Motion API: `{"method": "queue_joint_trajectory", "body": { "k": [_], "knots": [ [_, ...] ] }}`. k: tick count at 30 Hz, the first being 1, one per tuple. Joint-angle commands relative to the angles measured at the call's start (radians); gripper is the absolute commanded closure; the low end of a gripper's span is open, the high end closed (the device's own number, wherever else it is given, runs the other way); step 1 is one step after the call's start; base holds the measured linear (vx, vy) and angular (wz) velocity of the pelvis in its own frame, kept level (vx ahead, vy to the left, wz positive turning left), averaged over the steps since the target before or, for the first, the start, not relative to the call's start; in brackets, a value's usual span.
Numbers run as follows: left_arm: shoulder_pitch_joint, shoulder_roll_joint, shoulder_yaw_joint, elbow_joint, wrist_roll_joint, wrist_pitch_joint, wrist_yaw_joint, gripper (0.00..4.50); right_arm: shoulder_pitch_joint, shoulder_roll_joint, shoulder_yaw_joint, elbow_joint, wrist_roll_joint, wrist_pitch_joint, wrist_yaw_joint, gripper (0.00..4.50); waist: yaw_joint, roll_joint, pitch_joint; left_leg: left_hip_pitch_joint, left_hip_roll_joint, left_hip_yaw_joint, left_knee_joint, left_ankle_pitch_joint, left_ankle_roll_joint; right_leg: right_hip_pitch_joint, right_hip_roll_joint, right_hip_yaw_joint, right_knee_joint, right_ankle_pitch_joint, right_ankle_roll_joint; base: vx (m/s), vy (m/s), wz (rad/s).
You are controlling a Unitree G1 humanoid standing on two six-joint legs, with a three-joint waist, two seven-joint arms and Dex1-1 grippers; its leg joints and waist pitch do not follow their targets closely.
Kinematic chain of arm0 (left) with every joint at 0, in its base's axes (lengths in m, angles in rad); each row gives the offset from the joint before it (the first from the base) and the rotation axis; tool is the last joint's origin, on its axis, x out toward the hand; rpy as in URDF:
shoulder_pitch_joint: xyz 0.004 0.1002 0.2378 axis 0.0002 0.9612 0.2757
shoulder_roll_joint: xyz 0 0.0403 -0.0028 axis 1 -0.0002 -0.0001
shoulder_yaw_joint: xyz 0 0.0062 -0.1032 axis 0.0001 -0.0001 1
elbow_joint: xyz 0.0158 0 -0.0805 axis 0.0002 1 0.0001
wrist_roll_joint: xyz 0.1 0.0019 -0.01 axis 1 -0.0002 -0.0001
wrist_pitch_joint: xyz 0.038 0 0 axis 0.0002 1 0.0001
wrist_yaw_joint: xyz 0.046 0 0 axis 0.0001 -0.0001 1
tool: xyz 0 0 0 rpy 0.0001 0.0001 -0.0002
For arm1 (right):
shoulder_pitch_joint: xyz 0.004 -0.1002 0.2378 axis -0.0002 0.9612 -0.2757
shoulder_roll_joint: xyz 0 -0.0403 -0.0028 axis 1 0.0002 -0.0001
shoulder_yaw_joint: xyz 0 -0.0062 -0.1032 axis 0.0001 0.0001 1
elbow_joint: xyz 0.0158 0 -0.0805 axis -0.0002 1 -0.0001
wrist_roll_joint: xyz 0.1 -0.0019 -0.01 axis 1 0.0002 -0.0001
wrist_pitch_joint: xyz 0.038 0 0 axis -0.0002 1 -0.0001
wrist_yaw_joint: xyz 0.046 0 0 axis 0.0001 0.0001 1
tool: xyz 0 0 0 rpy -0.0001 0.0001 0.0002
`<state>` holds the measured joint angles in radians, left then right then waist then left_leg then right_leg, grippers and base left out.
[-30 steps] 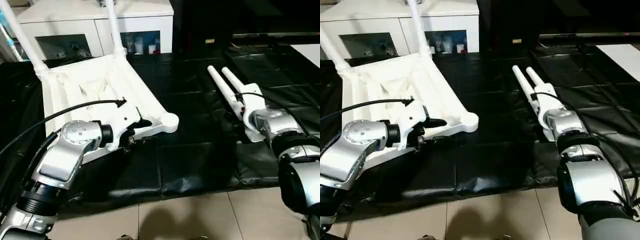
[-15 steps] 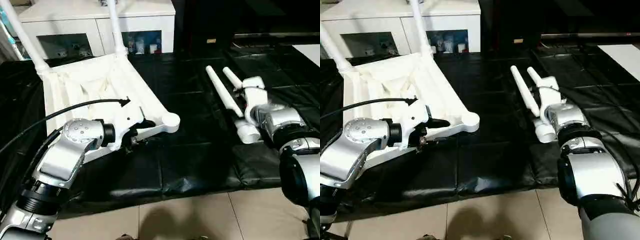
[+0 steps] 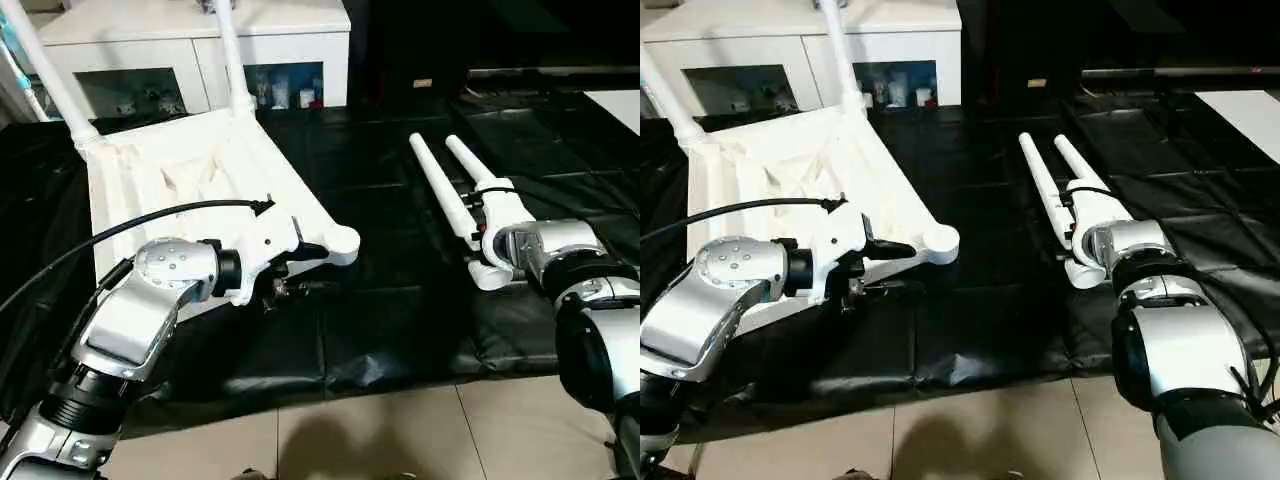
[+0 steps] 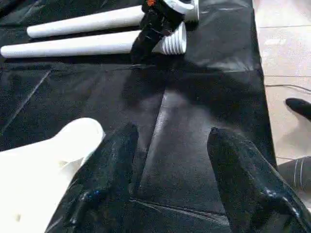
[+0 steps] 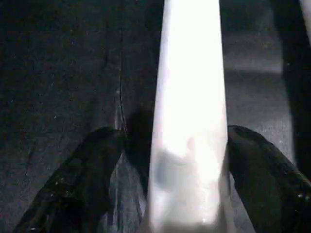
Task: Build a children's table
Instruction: Pick table leg
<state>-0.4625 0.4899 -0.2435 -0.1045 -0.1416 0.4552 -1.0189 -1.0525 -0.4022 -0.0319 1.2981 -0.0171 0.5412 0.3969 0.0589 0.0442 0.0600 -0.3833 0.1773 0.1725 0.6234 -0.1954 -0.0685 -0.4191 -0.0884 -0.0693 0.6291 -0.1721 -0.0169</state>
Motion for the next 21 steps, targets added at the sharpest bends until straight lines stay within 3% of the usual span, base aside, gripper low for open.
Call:
{"method": "queue_joint_trajectory", "body": {
  "k": [1, 14, 21],
  "knots": [
    [-0.003, 0.010, -0.006, -0.018, -0.004, 0.005, -0.003, 1.81, 0.025, 0.005, -0.002, 0.010, -0.007, 0.028, 0.012, 1.20, 0.002, -0.010, -0.075, 0.005, 0.037, -0.005, -0.066, -0.170, 0.044, 0.061, -0.047, 0.036, -0.066, -0.218, -0.265, 0.000, 0.000, 0.00],
    [-0.014, 0.005, 0.003, 0.002, -0.004, -0.017, 0.016, 1.81, 0.028, 0.000, -0.038, 0.006, 0.023, 0.036, 0.002, 2.44, 0.002, -0.011, -0.076, 0.006, 0.037, -0.005, -0.065, -0.161, 0.043, 0.060, -0.047, 0.036, -0.065, -0.208, -0.265, 0.000, 0.000, 0.00],
    [-0.020, -0.009, 0.010, 0.012, 0.007, -0.043, 0.046, 1.81, 0.058, 0.006, -0.085, -0.035, 0.068, -0.077, 0.027, 2.62, 0.002, -0.014, -0.076, 0.005, 0.037, -0.004, -0.065, -0.168, 0.047, 0.062, -0.049, 0.037, -0.068, -0.223, -0.252, 0.000, 0.000, 0.00]
  ]
}}
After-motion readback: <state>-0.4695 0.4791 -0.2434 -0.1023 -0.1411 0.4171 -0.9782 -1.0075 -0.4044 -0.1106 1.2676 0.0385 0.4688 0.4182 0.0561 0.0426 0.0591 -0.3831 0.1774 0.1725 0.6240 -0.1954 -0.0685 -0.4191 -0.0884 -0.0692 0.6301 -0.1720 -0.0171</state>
